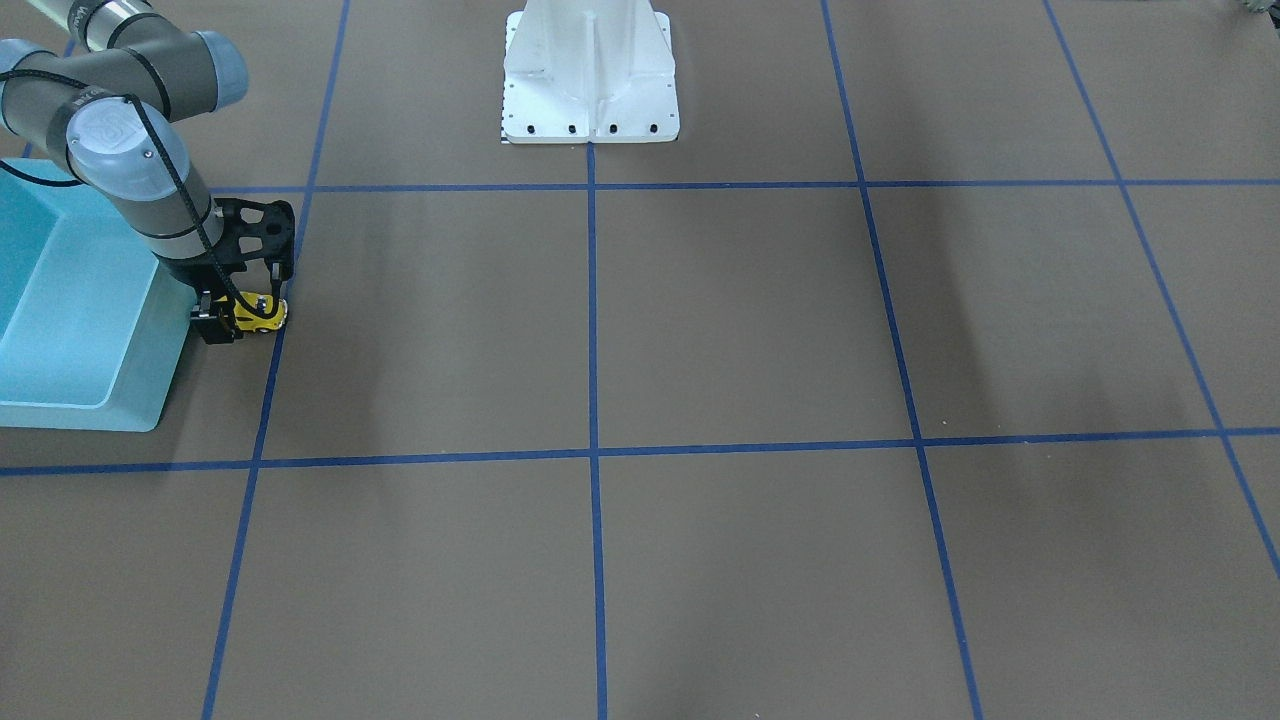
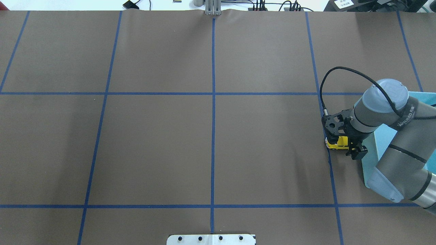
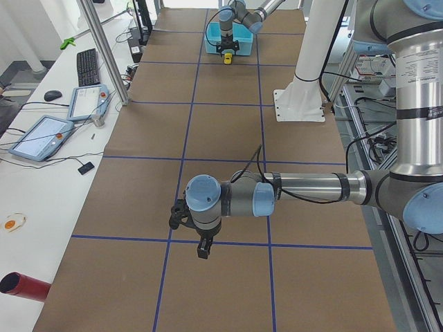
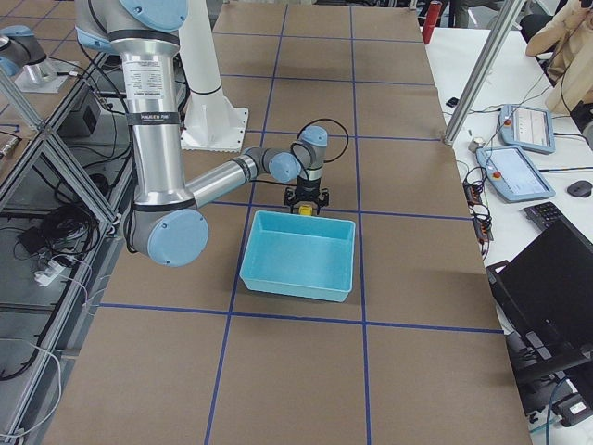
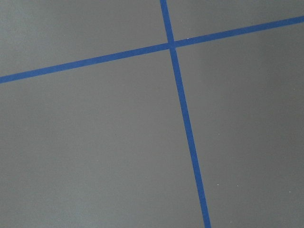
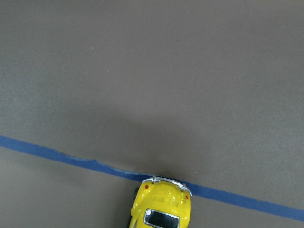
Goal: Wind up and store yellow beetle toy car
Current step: 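Close the right gripper around the yellow car's body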
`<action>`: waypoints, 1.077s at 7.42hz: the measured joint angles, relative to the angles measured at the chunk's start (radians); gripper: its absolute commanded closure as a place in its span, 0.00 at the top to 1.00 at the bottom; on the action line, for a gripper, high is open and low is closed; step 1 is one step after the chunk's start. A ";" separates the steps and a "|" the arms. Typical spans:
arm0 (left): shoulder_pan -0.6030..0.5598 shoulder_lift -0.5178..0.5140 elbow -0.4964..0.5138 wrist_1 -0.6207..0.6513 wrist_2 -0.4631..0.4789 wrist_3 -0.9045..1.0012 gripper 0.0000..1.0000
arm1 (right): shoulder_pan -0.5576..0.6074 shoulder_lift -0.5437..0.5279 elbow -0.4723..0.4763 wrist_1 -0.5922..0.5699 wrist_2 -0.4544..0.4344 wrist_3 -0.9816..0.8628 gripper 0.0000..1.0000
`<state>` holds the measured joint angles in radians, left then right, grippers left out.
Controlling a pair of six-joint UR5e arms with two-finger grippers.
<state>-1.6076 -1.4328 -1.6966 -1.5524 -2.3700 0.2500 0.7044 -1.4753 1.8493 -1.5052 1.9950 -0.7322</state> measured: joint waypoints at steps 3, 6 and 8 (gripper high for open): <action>0.000 0.000 0.000 0.000 0.000 0.000 1.00 | -0.002 0.000 -0.007 0.001 0.001 -0.007 0.00; -0.003 0.001 0.000 0.000 0.000 0.000 1.00 | 0.000 0.009 0.012 -0.002 0.010 -0.011 0.00; -0.005 0.001 -0.001 0.000 0.000 0.001 1.00 | 0.023 0.035 0.099 -0.104 0.028 -0.008 0.00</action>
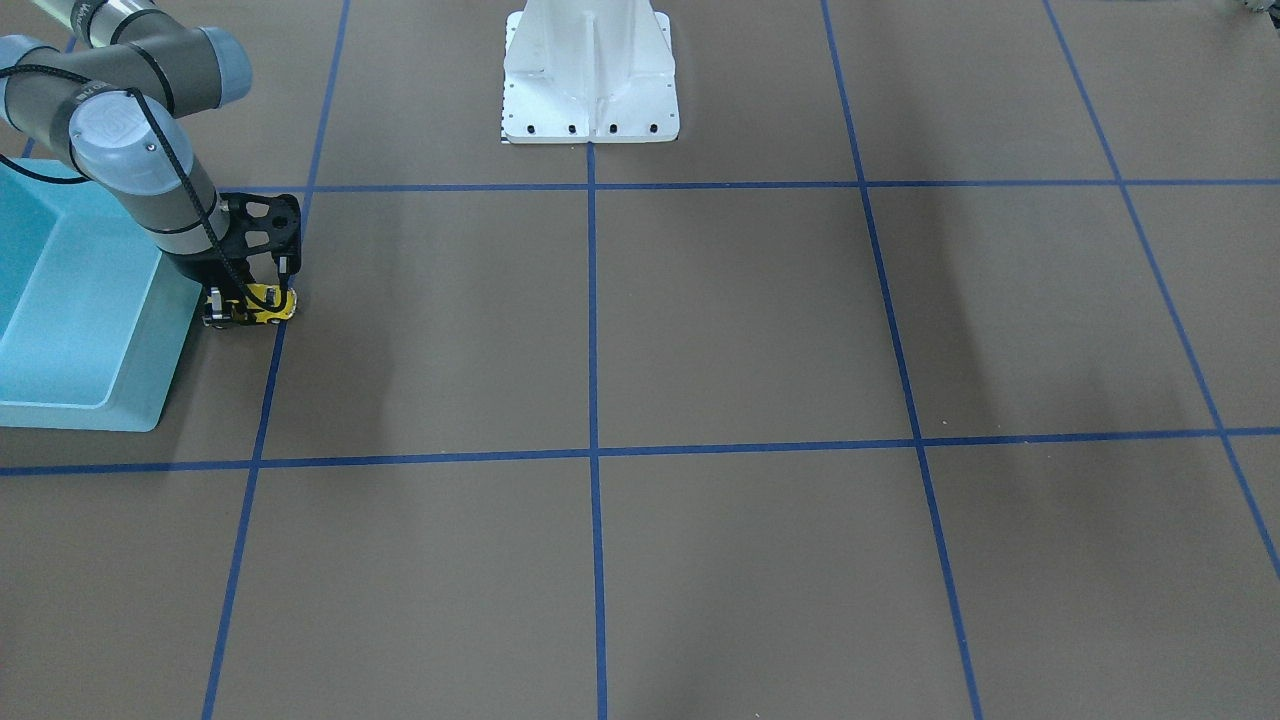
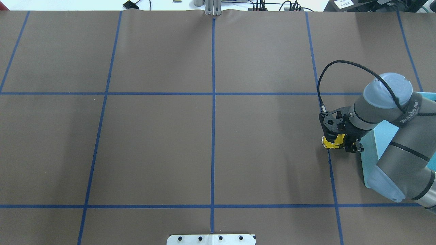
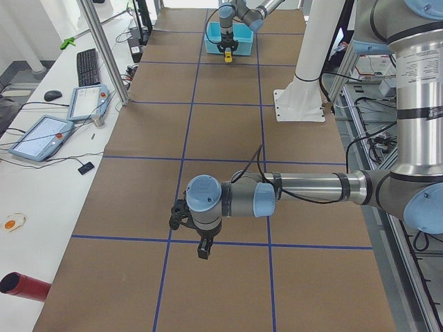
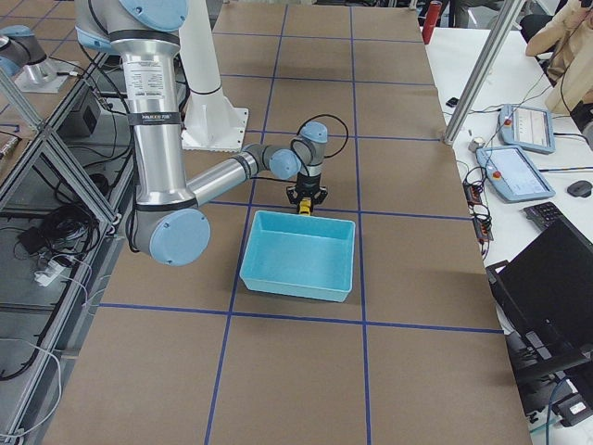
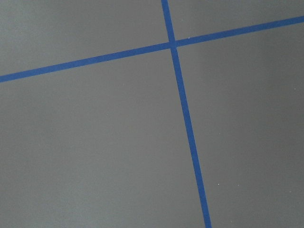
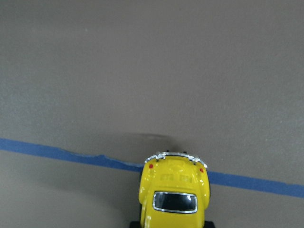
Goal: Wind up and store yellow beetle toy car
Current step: 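Lift the car with the right gripper and carry it over the bin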
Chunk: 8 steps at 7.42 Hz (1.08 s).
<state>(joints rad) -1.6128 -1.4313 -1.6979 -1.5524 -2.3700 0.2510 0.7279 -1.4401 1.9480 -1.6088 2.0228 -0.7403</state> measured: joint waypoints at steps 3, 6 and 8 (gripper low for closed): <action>-0.008 0.000 0.000 0.000 0.000 0.001 1.00 | 0.128 0.163 0.164 -0.416 0.032 -0.062 0.00; -0.013 0.000 0.001 0.001 0.000 0.001 1.00 | 0.253 0.027 0.208 -0.491 0.083 -0.266 0.00; -0.013 0.000 0.001 0.001 0.000 0.000 1.00 | 0.301 -0.099 0.179 -0.408 0.090 -0.362 0.00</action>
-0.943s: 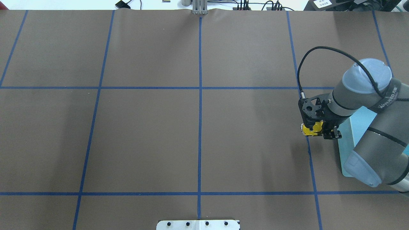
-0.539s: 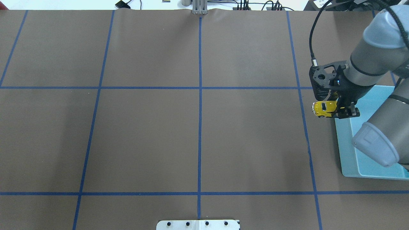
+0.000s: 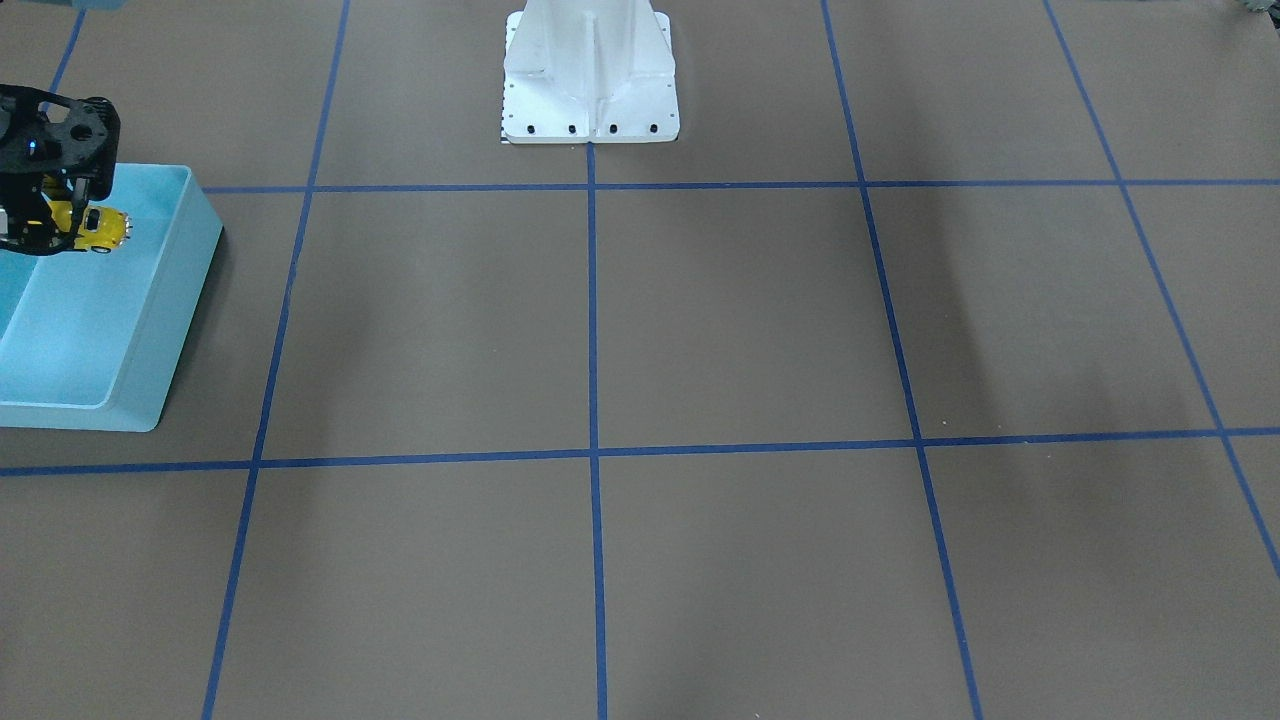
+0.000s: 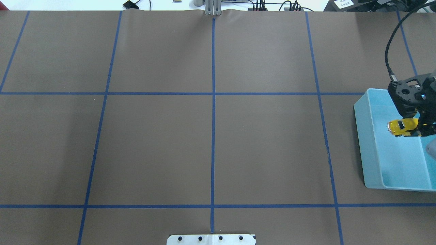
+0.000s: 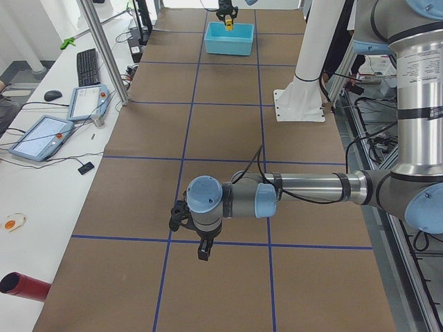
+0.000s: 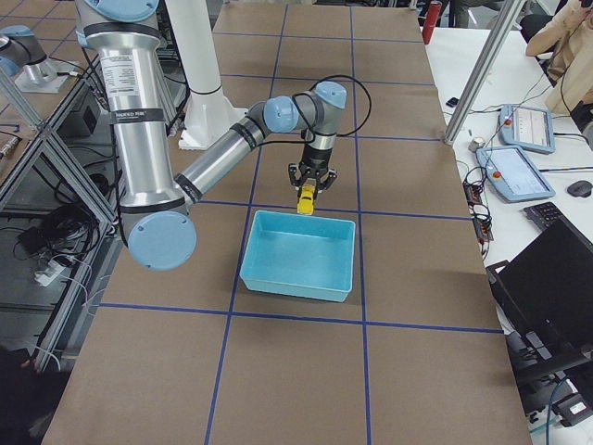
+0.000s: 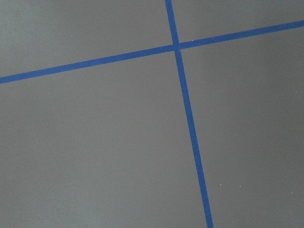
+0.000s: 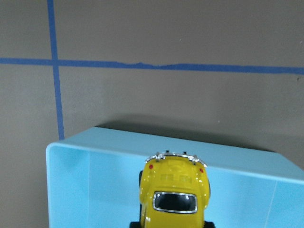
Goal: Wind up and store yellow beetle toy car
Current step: 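Lift the car with the right gripper and carry it over the bin, then lower the car into the light-blue bin with the right gripper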
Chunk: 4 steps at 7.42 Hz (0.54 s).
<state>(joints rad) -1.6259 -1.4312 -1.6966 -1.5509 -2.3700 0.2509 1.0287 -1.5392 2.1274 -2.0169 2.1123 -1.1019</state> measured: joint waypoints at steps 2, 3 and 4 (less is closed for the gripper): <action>0.000 0.000 0.000 0.000 0.000 0.001 1.00 | 0.024 -0.104 -0.158 0.291 0.049 -0.018 0.00; 0.000 0.000 0.000 0.000 0.000 0.001 1.00 | 0.027 -0.136 -0.225 0.401 0.067 -0.020 0.00; 0.000 0.000 0.000 0.000 0.000 0.002 1.00 | 0.027 -0.154 -0.266 0.454 0.074 -0.019 0.00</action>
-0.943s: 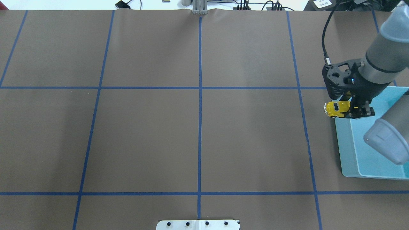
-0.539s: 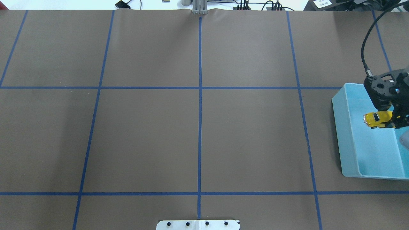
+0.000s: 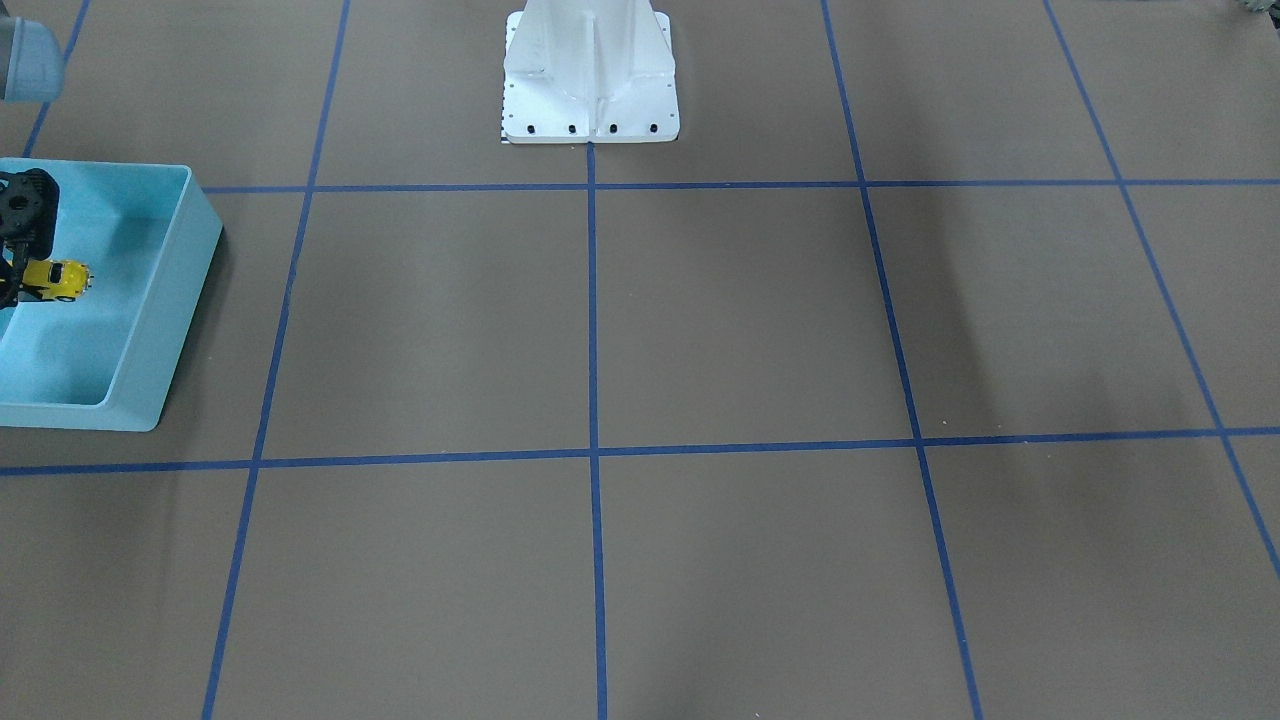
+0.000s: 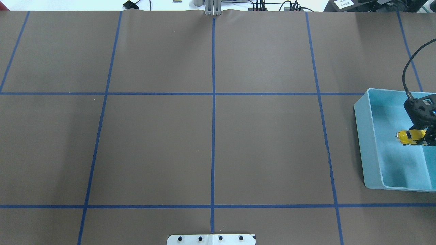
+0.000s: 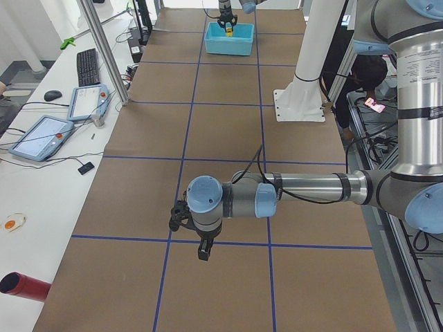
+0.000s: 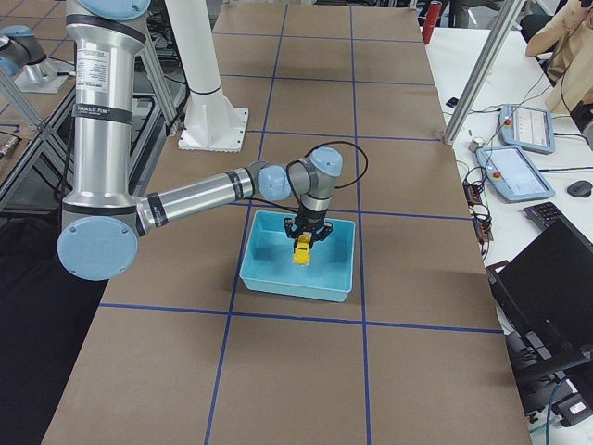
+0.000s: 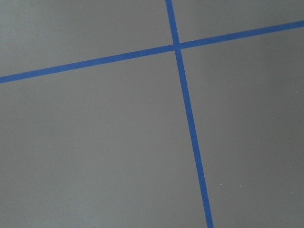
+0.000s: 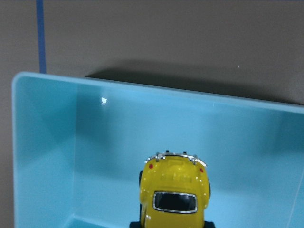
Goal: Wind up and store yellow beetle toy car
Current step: 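Lower the car into the light-blue bin with the right gripper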
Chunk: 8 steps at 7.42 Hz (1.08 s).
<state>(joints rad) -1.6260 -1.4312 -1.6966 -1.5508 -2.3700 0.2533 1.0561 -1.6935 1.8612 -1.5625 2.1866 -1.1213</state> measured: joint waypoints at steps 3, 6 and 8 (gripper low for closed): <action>-0.002 0.000 0.000 -0.001 0.000 0.003 1.00 | -0.003 -0.005 -0.038 0.039 0.006 0.030 0.00; -0.008 0.000 0.003 -0.001 0.000 0.004 1.00 | -0.031 0.003 -0.038 0.042 0.007 0.074 0.00; -0.009 0.000 0.004 -0.001 0.000 0.004 1.00 | -0.053 0.009 -0.040 0.042 0.007 0.079 0.00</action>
<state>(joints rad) -1.6350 -1.4315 -1.6922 -1.5517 -2.3700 0.2577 1.0032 -1.6846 1.8214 -1.5202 2.1933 -1.0423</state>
